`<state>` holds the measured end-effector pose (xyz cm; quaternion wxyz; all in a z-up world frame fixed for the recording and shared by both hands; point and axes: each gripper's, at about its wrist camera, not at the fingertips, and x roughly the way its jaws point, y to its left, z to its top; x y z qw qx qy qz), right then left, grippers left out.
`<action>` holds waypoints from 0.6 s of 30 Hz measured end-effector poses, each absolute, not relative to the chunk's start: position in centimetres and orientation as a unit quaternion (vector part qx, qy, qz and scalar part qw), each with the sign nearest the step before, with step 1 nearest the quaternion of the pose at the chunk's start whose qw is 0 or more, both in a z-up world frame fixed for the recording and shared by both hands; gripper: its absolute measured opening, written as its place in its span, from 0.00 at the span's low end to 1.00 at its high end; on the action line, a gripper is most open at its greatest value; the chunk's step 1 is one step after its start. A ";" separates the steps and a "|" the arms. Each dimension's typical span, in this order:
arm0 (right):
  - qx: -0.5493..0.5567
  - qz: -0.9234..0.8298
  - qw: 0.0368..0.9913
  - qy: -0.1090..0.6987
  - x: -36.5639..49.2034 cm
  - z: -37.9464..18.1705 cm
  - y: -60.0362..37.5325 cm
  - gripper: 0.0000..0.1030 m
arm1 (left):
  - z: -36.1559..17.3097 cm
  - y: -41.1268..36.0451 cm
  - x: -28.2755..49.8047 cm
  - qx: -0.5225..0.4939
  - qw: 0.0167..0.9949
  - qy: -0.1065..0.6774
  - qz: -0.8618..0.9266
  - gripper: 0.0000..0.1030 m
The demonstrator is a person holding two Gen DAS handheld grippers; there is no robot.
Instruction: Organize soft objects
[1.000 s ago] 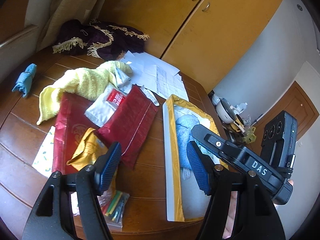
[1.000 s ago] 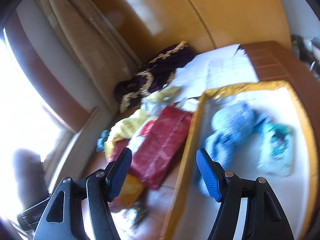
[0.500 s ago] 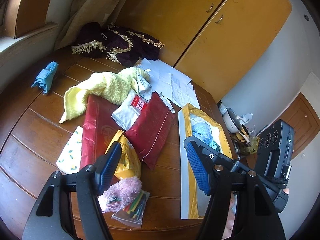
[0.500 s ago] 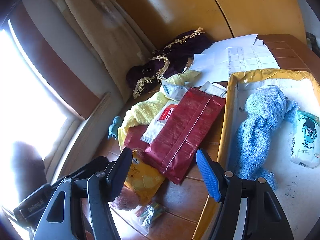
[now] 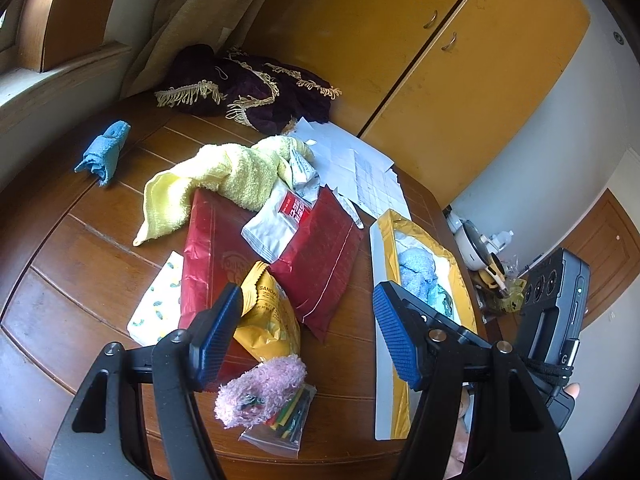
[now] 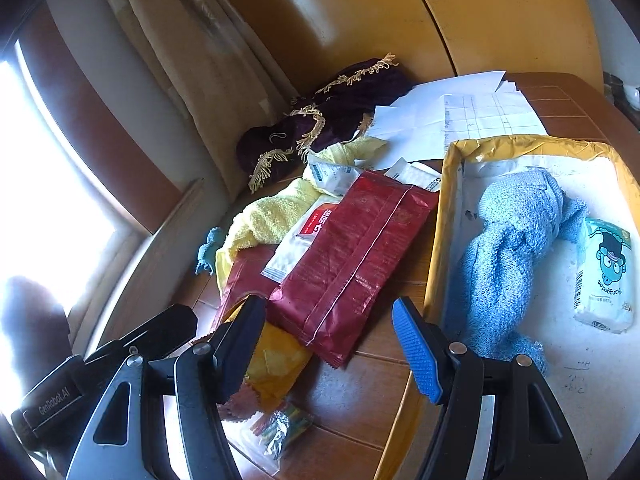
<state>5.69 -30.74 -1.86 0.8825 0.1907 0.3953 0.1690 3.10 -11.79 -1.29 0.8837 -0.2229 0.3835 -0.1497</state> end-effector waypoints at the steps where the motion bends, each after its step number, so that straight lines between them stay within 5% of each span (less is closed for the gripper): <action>1: 0.190 0.167 0.883 0.396 5.7 -1.9 -30.8 0.67 | -1.3 -11.8 3.1 -0.223 0.884 0.383 -0.149 0.65; 18: 0.198 0.159 0.878 0.405 5.6 -2.1 -32.0 0.65 | -0.8 -11.8 2.7 -0.214 0.888 0.379 -0.149 0.65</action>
